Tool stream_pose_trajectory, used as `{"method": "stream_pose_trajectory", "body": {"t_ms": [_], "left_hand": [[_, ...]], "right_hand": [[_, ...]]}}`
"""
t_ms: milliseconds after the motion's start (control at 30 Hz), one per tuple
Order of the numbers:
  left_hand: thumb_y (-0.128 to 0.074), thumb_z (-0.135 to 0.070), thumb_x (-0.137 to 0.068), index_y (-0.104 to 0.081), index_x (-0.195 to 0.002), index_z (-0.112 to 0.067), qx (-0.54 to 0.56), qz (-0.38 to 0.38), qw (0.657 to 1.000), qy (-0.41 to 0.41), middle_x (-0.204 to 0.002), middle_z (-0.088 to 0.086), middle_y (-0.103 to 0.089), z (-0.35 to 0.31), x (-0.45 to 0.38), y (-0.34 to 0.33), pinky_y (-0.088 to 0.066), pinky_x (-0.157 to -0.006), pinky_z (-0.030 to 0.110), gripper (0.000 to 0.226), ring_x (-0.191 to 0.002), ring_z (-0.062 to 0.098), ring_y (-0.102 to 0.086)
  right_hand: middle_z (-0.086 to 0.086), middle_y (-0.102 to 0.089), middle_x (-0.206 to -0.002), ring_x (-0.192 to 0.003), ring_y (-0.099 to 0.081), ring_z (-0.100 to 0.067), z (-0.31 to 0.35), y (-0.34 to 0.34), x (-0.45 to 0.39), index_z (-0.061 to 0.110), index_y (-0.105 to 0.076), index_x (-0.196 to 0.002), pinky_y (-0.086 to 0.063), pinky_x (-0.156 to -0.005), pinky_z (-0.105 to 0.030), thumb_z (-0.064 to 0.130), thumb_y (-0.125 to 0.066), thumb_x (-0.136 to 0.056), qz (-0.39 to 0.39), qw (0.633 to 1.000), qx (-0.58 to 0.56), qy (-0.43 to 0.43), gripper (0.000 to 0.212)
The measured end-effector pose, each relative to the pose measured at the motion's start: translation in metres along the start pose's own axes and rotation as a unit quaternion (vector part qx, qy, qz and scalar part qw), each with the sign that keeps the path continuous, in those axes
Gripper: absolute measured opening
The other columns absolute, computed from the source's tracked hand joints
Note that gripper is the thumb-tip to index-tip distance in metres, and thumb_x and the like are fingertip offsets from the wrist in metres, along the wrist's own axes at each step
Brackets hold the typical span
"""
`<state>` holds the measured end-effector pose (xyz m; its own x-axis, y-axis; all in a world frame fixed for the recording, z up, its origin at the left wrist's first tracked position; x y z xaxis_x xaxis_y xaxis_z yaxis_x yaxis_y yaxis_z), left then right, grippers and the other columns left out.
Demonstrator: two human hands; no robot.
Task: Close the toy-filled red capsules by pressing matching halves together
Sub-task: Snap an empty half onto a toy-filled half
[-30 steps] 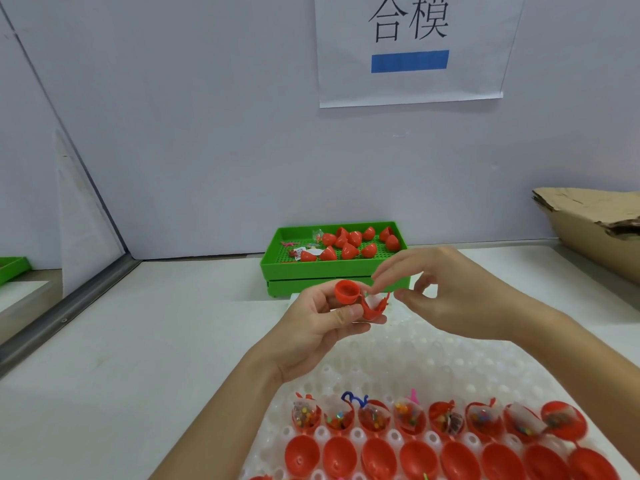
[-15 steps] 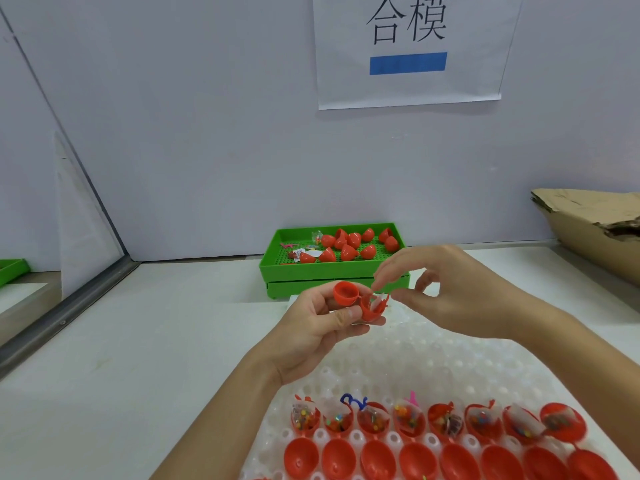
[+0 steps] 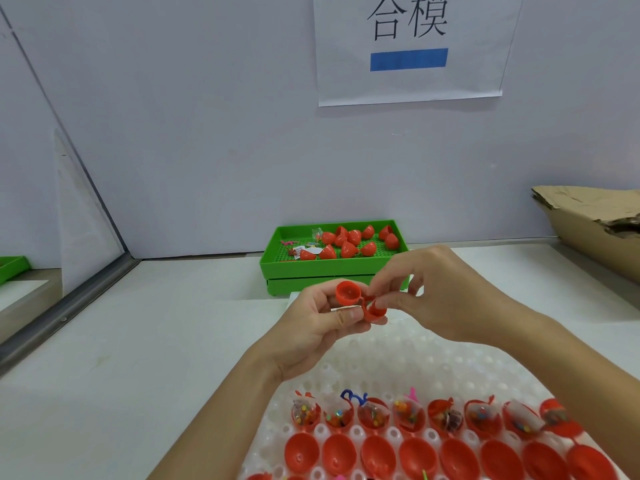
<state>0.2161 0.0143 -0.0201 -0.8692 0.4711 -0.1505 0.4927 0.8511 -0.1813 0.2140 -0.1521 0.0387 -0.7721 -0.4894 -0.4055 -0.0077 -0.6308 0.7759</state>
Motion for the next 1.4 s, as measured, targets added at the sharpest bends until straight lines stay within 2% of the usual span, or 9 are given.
{"method": "stream_pose_trajectory", "body": {"t_ms": [133, 233, 300, 433, 667, 900, 1100, 1267, 1400], "left_hand": [[-0.073, -0.017, -0.08, -0.069, -0.109, -0.011, 0.014, -0.004, 1.0, -0.001, -0.106, 0.011, -0.073, -0.002, 0.0, 0.0, -0.054, -0.084, 0.028, 0.03, -0.104, 0.032, -0.07], [-0.073, -0.018, -0.079, -0.07, -0.107, -0.013, 0.014, -0.001, 1.0, -0.001, -0.107, 0.011, -0.073, -0.002, 0.0, 0.0, -0.054, -0.083, 0.027, 0.029, -0.105, 0.032, -0.07], [-0.072, -0.017, -0.081, -0.07, -0.109, -0.012, 0.014, 0.002, 1.0, -0.002, -0.107, 0.011, -0.073, -0.001, 0.0, 0.0, -0.054, -0.084, 0.027, 0.029, -0.104, 0.032, -0.07], [-0.071, -0.015, -0.082, -0.064, -0.117, -0.003, 0.008, 0.008, 1.0, -0.002, -0.106, 0.013, -0.072, 0.0, -0.001, 0.001, -0.053, -0.085, 0.028, 0.038, -0.105, 0.034, -0.069], [-0.066, -0.009, -0.085, -0.065, -0.113, -0.006, 0.018, 0.005, 1.0, -0.006, -0.107, 0.013, -0.072, -0.001, 0.0, 0.001, -0.054, -0.084, 0.028, 0.028, -0.105, 0.034, -0.069], [-0.063, -0.006, -0.085, -0.063, -0.114, -0.003, 0.018, -0.002, 1.0, -0.007, -0.104, 0.012, -0.073, -0.001, 0.0, 0.001, -0.054, -0.084, 0.028, 0.029, -0.102, 0.032, -0.07], [-0.066, -0.006, -0.086, -0.064, -0.114, -0.004, 0.028, 0.001, 1.0, -0.006, -0.105, 0.013, -0.073, 0.0, 0.0, 0.0, -0.054, -0.086, 0.029, 0.028, -0.103, 0.033, -0.07], [-0.064, -0.004, -0.084, -0.066, -0.11, -0.005, 0.04, -0.013, 0.999, -0.006, -0.107, 0.014, -0.073, -0.001, 0.0, 0.001, -0.055, -0.087, 0.029, 0.026, -0.104, 0.033, -0.07], [-0.065, -0.005, -0.084, -0.067, -0.11, -0.006, 0.047, -0.019, 0.999, -0.004, -0.108, 0.016, -0.073, -0.001, 0.0, 0.002, -0.055, -0.087, 0.029, 0.026, -0.104, 0.033, -0.07]], "right_hand": [[0.029, -0.071, -0.083, -0.08, -0.064, 0.009, -0.001, 0.01, 0.0, 0.032, -0.079, -0.089, -0.049, -0.071, -0.009, 0.018, -0.079, -0.084, -0.013, 0.999, -0.03, -0.008, 0.014], [0.027, -0.071, -0.08, -0.078, -0.066, 0.007, -0.001, 0.012, 0.001, 0.029, -0.08, -0.084, -0.054, -0.072, -0.016, 0.015, -0.079, -0.084, -0.022, 0.999, -0.035, -0.012, 0.014], [0.024, -0.072, -0.075, -0.076, -0.066, 0.006, 0.0, 0.01, 0.001, 0.027, -0.08, -0.083, -0.055, -0.073, -0.019, 0.013, -0.079, -0.084, -0.024, 0.999, -0.031, -0.01, 0.015], [0.024, -0.071, -0.075, -0.077, -0.065, 0.007, 0.003, 0.005, 0.001, 0.028, -0.081, -0.085, -0.054, -0.076, -0.017, 0.012, -0.078, -0.085, -0.023, 1.0, -0.019, -0.003, 0.017], [0.019, -0.071, -0.077, -0.08, -0.064, 0.005, 0.001, 0.01, 0.002, 0.029, -0.078, -0.082, -0.052, -0.073, -0.016, 0.016, -0.082, -0.081, -0.042, 0.999, -0.026, -0.009, 0.014], [0.015, -0.072, -0.077, -0.077, -0.067, -0.004, 0.002, 0.009, 0.002, 0.026, -0.079, -0.081, -0.056, -0.072, -0.027, 0.011, -0.08, -0.082, -0.037, 0.999, -0.031, 0.004, 0.015], [0.015, -0.072, -0.079, -0.076, -0.067, -0.003, 0.005, 0.006, 0.002, 0.022, -0.081, -0.083, -0.056, -0.074, -0.02, 0.005, -0.08, -0.082, -0.055, 0.998, -0.032, 0.018, 0.017], [0.017, -0.074, -0.083, -0.079, -0.068, 0.002, 0.002, 0.013, 0.003, 0.027, -0.081, -0.087, -0.056, -0.077, -0.016, 0.005, -0.076, -0.085, -0.061, 0.998, -0.031, 0.005, 0.023], [0.02, -0.073, -0.087, -0.082, -0.065, 0.01, -0.002, 0.015, 0.002, 0.026, -0.08, -0.096, -0.05, -0.073, -0.005, 0.008, -0.074, -0.088, -0.062, 0.998, -0.019, -0.024, 0.021]]}}
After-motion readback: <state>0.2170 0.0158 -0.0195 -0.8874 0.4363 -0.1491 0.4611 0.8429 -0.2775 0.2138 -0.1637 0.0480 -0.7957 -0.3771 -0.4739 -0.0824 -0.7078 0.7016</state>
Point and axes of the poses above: each hand's wrist, its own x-axis away from the middle knuckle, its own y-axis out of the back of the hand, z = x × y, the point moved 4 cm from there along -x, towards the middle knuckle
